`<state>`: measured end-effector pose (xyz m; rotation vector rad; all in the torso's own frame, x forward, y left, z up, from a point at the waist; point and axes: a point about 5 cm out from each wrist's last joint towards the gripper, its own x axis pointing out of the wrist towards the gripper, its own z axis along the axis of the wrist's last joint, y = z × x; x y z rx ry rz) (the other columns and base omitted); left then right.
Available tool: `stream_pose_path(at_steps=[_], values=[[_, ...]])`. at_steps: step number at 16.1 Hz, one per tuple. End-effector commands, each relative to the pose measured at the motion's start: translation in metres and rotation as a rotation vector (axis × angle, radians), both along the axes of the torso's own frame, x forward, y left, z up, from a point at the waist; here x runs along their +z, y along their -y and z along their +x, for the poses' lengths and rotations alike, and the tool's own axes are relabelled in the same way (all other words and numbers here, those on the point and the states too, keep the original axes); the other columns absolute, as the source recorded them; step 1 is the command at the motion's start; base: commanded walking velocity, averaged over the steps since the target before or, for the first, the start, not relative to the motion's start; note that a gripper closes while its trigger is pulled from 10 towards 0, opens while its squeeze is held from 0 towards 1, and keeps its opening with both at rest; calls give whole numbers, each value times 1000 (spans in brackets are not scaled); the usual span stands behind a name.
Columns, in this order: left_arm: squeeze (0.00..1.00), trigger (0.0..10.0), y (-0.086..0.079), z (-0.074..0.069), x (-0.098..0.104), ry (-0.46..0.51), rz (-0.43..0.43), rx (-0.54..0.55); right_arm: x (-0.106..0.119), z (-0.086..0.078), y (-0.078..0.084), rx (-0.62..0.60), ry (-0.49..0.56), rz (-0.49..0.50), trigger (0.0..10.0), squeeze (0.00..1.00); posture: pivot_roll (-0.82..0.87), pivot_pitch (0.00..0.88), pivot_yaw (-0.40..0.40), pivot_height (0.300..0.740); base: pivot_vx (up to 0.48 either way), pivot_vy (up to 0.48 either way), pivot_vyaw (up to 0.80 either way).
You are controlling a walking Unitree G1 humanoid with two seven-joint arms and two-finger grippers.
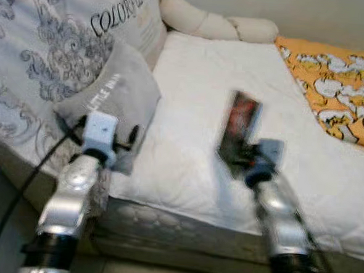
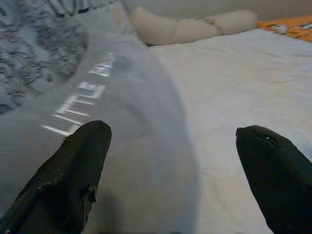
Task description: Clean up the room
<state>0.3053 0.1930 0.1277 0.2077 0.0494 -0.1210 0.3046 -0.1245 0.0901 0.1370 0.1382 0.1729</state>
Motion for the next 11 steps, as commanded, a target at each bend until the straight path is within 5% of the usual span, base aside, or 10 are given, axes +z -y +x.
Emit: stream_pose_path(at_steps=[1,11], values=[[620,10000,8,2,3,10,-12,-27,11,4,11,-28,50,-10,10000,0,56,0,-30,740,360,0,0],[620,10000,9,2,3,11,-9,-32,10,4,12,-31,46,-9,10000,0,56,0,-30,740,359,0,0]])
